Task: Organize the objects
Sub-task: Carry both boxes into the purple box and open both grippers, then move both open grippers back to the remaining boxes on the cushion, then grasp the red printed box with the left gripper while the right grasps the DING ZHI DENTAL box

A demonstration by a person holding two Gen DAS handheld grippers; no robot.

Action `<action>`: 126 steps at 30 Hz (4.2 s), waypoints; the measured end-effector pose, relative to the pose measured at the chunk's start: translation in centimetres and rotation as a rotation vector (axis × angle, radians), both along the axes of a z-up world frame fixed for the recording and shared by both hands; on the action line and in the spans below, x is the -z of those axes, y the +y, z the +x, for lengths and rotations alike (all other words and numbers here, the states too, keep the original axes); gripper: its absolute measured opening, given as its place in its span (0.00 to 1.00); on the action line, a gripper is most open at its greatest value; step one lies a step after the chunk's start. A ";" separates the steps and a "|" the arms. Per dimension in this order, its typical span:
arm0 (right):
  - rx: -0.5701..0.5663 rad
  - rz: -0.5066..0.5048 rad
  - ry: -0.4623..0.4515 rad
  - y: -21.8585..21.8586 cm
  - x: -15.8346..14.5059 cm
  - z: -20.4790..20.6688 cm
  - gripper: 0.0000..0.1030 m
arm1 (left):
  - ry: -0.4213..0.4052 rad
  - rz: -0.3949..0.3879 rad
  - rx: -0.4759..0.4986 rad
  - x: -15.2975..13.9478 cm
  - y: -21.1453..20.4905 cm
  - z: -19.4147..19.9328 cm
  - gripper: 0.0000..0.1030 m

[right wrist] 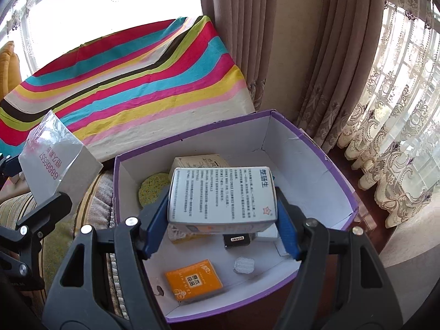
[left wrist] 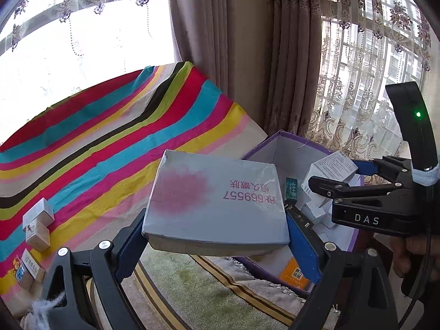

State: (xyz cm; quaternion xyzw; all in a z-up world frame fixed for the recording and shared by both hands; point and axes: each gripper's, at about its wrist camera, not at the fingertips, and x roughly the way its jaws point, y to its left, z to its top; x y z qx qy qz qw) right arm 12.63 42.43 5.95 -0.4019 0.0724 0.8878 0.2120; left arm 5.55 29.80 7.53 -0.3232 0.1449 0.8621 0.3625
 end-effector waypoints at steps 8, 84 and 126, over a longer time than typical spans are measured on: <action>0.039 -0.006 0.014 1.3 -0.3 1.2 0.74 | -0.046 0.028 0.091 0.2 2.0 0.9 0.91; -0.512 -0.076 -0.065 -20.4 1.8 -6.0 0.86 | -0.212 0.013 -0.513 3.5 -32.6 -9.1 0.96; -0.555 -0.182 -0.138 -26.5 3.9 -13.6 0.86 | -0.377 -0.136 -0.150 7.9 -25.5 -19.1 0.61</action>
